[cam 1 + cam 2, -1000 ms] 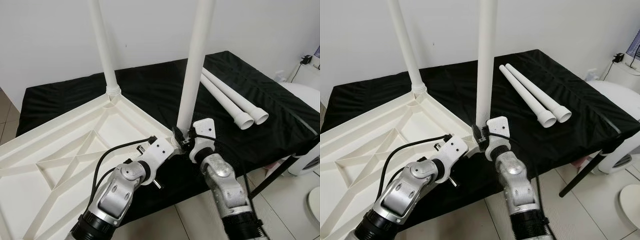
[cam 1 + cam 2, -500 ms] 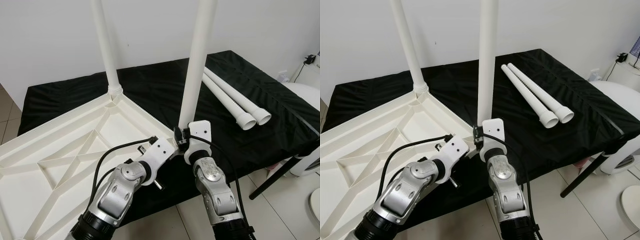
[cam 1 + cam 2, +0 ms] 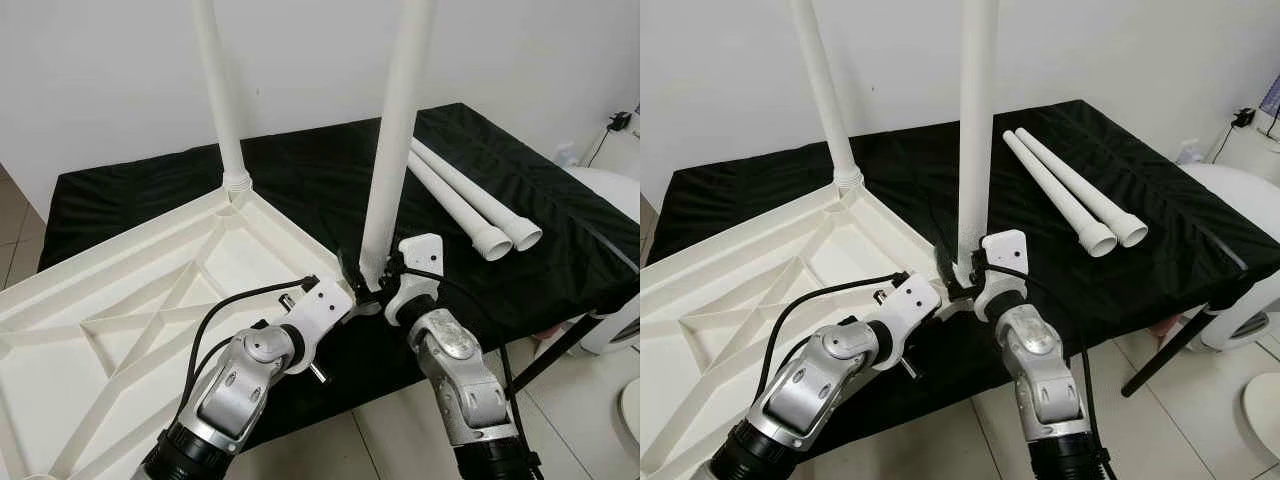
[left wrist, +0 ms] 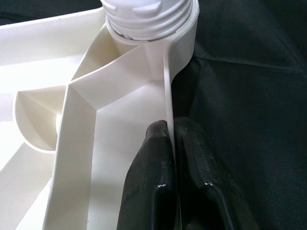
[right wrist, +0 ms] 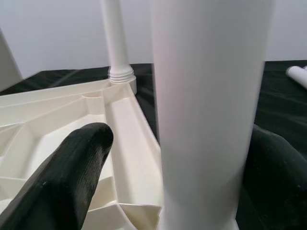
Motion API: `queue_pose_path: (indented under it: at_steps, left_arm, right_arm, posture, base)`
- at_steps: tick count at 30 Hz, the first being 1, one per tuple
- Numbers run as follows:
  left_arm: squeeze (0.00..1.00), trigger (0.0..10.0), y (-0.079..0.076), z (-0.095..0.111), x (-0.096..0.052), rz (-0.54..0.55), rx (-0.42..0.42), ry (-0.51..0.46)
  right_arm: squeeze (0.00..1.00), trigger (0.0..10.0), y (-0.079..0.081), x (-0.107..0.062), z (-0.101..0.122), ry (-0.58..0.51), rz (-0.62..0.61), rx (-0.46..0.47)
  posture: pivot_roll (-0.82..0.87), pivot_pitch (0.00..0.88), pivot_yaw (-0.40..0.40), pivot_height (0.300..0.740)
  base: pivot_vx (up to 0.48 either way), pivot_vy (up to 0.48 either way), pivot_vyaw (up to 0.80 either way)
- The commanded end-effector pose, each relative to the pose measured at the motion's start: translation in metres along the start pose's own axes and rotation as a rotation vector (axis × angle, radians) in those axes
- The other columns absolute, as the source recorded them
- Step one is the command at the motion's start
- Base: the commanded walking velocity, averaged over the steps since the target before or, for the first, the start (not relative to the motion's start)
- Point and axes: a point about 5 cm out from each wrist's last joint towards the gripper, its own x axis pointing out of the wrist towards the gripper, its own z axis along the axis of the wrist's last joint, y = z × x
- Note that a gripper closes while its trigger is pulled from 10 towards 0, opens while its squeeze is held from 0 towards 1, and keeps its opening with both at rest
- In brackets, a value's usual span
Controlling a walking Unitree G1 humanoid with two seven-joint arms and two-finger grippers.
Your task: Building children table
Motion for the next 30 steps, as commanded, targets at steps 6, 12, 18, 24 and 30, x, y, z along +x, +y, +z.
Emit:
queue_pose_path:
  at_steps: [6,12,18,24,30]
  left_arm:
    - [0.00,10.0,-0.002,0.002,0.003,0.005,0.006,-0.001]
    - [0.00,10.0,-0.002,0.004,0.003,0.004,0.005,-0.003]
    - [0.00,10.0,-0.001,0.004,0.004,0.006,0.007,-0.005]
    - [0.00,10.0,-0.002,0.004,0.004,0.010,0.006,-0.004]
    - [0.00,10.0,-0.003,0.004,0.004,0.010,0.009,-0.003]
  right_arm:
    - [0.00,10.0,-0.029,0.002,-0.007,0.056,0.129,-0.034]
    - [0.00,10.0,-0.055,0.005,-0.013,0.104,0.225,-0.072]
    - [0.00,10.0,-0.067,0.008,-0.019,0.152,0.316,-0.099]
    - [0.00,10.0,-0.070,0.017,-0.018,0.156,0.373,-0.113]
    - [0.00,10.0,-0.068,0.025,-0.016,0.148,0.412,-0.115]
  posture:
    - [-0.11,0.063,0.055,0.740]
    - [-0.12,0.064,0.057,0.740]
    - [-0.11,0.063,0.056,0.740]
    - [-0.11,0.065,0.057,0.740]
    - [-0.11,0.067,0.060,0.740]
  base:
    - [0.000,0.000,0.00]
    - [0.000,0.000,0.00]
    - [0.000,0.000,0.00]
    - [0.000,0.000,0.00]
    - [0.000,0.000,0.00]
